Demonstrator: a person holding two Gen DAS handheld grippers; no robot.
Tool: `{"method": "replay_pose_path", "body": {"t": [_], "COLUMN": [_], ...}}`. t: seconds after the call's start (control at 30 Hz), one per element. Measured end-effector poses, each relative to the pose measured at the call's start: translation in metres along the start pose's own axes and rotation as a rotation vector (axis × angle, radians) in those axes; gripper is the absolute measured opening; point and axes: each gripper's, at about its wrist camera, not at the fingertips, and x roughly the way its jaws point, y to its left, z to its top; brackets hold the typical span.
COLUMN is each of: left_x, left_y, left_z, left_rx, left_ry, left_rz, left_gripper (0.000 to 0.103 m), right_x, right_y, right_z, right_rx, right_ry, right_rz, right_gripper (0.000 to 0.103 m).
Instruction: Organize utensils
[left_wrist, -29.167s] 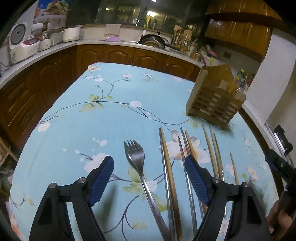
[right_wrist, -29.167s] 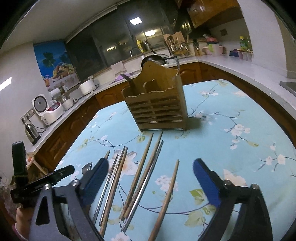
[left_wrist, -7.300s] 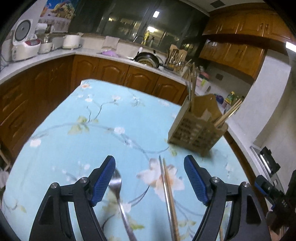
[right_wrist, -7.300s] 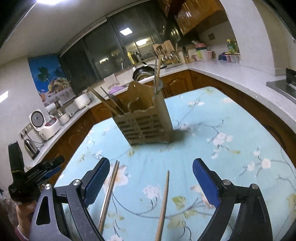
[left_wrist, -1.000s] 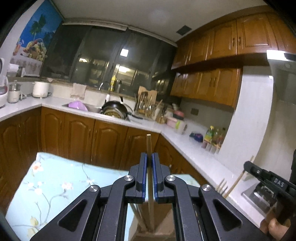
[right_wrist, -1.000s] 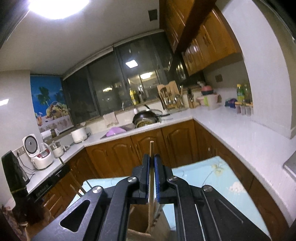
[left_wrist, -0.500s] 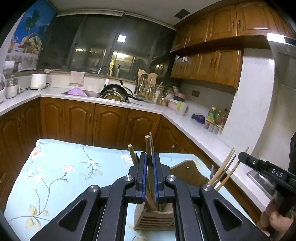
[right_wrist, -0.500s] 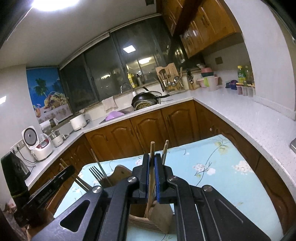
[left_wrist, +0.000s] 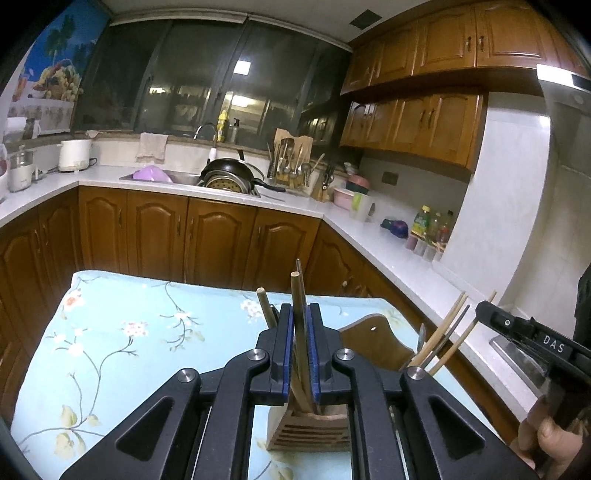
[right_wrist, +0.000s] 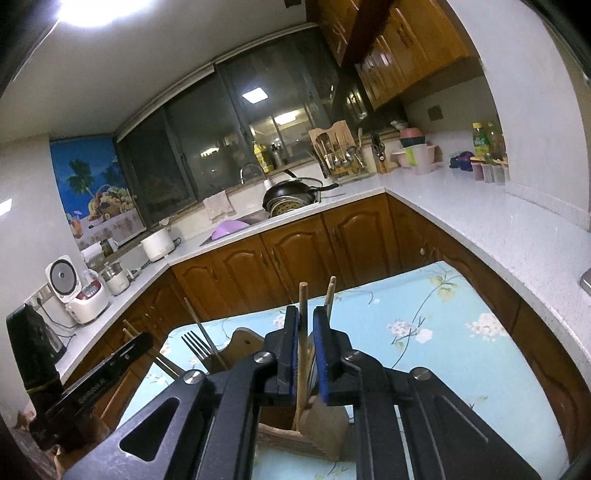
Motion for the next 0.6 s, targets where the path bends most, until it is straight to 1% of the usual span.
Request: {"method": "replay_pose_path", "body": {"t": [0.03, 0.07, 0.1, 0.2, 0.23, 0.27, 0.3, 0.33, 0.37, 0.4, 0.43, 0.47, 0.6], "left_x": [-0.001, -0.004, -0.006, -0.018, -0.022, -0.030, -0.034, -0.041, -0.049, -0.054, -0.060, -0.065, -0.082], "left_y": [0.000, 0.000, -0.002, -0.004, -0.004, -0.004, -0.003, -0.002, -0.001, 0.000, 0.002, 0.005, 0.015], "left_z": [0.001, 0.003, 0.003, 0.006, 0.005, 0.006, 0.003, 0.001, -0.003, -0.011, -0.016, -0.022, -0.050], "left_rx": [-0.002, -0.006, -0.007, -0.003, -0.006, -0.012, -0.015, -0.017, -0.017, -0.016, -0.017, -0.020, -0.048], "left_ry": [-0.001, -0.002, -0.007, -0.033, -0.040, -0.053, -0.063, -0.075, -0.085, -0.089, -0.093, -0.097, -0.054], "left_rz": [-0.004, -0.011, -0.012, -0.005, -0.004, -0.001, 0.000, 0.002, 0.009, 0.021, 0.033, 0.041, 0.059], "left_gripper": [0.012, 0.016, 0.017, 0.028, 0.037, 0.045, 0.049, 0.055, 0.064, 0.069, 0.078, 0.079, 0.080], "right_x": [-0.004, -0.007, -0.010, -0.023, -0.029, -0.033, -0.038, -0.045, -0.049, -0.053, -0.056, -0.062, -0.074], "right_y": [0.000, -0.001, -0.001, -0.001, -0.001, -0.001, -0.001, -0.002, -0.003, -0.004, -0.005, -0.006, -0.007], "right_z": [0.000, -0.001, 0.000, 0.003, 0.003, 0.003, 0.003, -0.001, -0.004, -0.008, -0.011, -0.021, -0.051], "right_rx": [0.006, 0.010, 0.012, 0.022, 0.029, 0.033, 0.037, 0.043, 0.047, 0.049, 0.051, 0.055, 0.045], "right_ry": [-0.008, -0.017, -0.022, -0.050, -0.059, -0.065, -0.072, -0.081, -0.086, -0.090, -0.093, -0.096, -0.072], "right_rz": [0.003, 0.008, 0.007, 0.008, 0.011, 0.012, 0.012, 0.009, 0.010, 0.010, 0.010, 0.013, 0.005], "right_gripper": [0.025, 0.038, 0.046, 0.048, 0.049, 0.054, 0.062, 0.067, 0.078, 0.084, 0.087, 0.091, 0.091]}}
